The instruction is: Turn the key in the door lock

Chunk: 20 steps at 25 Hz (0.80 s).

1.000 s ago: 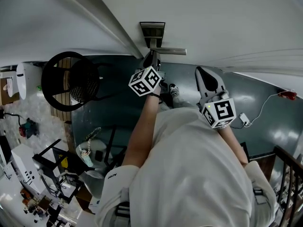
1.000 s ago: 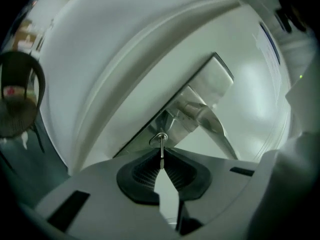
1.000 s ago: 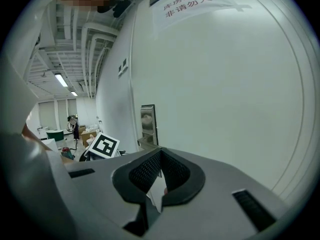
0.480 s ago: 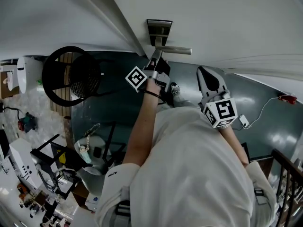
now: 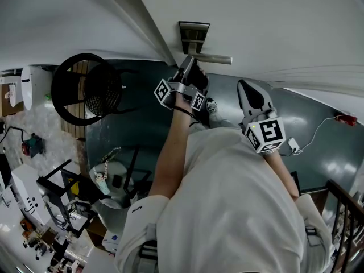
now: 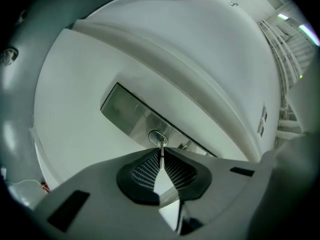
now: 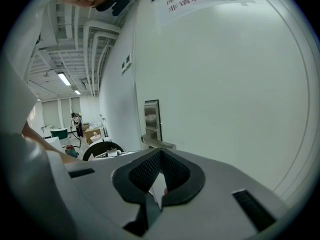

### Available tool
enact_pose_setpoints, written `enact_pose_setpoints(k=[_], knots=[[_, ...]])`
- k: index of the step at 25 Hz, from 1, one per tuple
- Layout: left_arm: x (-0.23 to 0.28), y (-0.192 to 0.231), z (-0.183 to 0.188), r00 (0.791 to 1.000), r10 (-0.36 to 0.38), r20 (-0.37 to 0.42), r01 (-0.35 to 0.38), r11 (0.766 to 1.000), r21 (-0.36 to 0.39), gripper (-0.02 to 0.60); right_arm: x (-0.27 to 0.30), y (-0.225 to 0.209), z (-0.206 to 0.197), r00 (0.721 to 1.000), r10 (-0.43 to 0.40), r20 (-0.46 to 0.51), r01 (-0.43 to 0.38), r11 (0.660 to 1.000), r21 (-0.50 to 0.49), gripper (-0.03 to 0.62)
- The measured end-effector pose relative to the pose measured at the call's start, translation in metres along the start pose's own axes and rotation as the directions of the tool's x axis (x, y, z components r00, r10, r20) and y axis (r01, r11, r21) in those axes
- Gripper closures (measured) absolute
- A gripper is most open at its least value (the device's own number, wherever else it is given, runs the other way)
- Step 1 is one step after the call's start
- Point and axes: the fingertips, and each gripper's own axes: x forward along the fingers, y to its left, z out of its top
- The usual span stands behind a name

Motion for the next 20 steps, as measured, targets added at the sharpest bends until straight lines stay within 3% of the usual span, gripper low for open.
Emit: enact_pose_setpoints(k=[5, 7, 9, 11, 12, 13, 14, 15, 16, 18, 19, 20], knots=[[0.0, -0.002, -0.006, 0.995, 0.07, -0.064, -0.056, 0.98, 0.192, 0.542, -0.001, 0.003, -0.002, 1.0, 0.008, -0.001, -0.008, 1.0, 0.001, 0.602], [0.0, -0.004, -0.014, 0.99, 0.082, -0.118, -0.048, 0.963, 0.264, 0.441, -0.001, 0.004, -0.004, 1.0, 0.013, -0.003, -0.013, 1.0, 0.001, 0.602], [-0.001, -0.004, -0.023, 0.982, 0.106, -0.159, -0.048, 0.942, 0.331, 0.41, -0.001, 0.006, -0.005, 1.0, 0.019, -0.003, -0.019, 1.0, 0.0, 0.602], [-0.006, -0.001, -0.028, 0.973, 0.159, -0.167, -0.073, 0.901, 0.427, 0.405, -0.002, 0.006, -0.005, 1.0, 0.023, -0.001, -0.023, 1.0, -0.001, 0.602], [-0.01, 0.002, -0.028, 0.966, 0.203, -0.161, -0.097, 0.86, 0.501, 0.405, -0.003, 0.007, -0.004, 1.0, 0.025, 0.0, -0.025, 1.0, -0.002, 0.602], [-0.016, 0.006, -0.027, 0.954, 0.258, -0.15, -0.125, 0.801, 0.586, 0.405, -0.004, 0.007, -0.004, 1.0, 0.026, 0.001, -0.026, 1.0, -0.002, 0.602], [-0.021, 0.009, -0.026, 0.939, 0.318, -0.135, -0.148, 0.723, 0.674, 0.405, -0.004, 0.007, -0.003, 1.0, 0.028, 0.002, -0.028, 1.0, -0.001, 0.602], [-0.026, 0.013, -0.025, 0.919, 0.377, -0.116, -0.161, 0.628, 0.761, 0.405, -0.004, 0.007, -0.004, 1.0, 0.03, 0.002, -0.03, 1.0, 0.0, 0.602], [-0.031, 0.016, -0.022, 0.897, 0.434, -0.09, -0.165, 0.515, 0.842, 0.405, -0.004, 0.007, -0.005, 0.999, 0.032, 0.001, -0.032, 0.999, 0.0, 0.602], [-0.037, 0.017, -0.017, 0.854, 0.519, -0.014, -0.144, 0.263, 0.954, 0.405, -0.003, 0.008, -0.007, 0.999, 0.039, -0.001, -0.039, 0.999, 0.0, 0.602], [-0.039, 0.016, -0.016, 0.839, 0.544, 0.026, -0.125, 0.147, 0.981, 0.405, -0.004, 0.009, -0.008, 0.999, 0.043, -0.002, -0.043, 0.999, 0.0, 0.602], [-0.04, 0.014, -0.016, 0.826, 0.561, 0.059, -0.103, 0.047, 0.994, 0.405, -0.004, 0.01, -0.01, 0.999, 0.047, -0.002, -0.047, 0.999, 0.0, 0.602]])
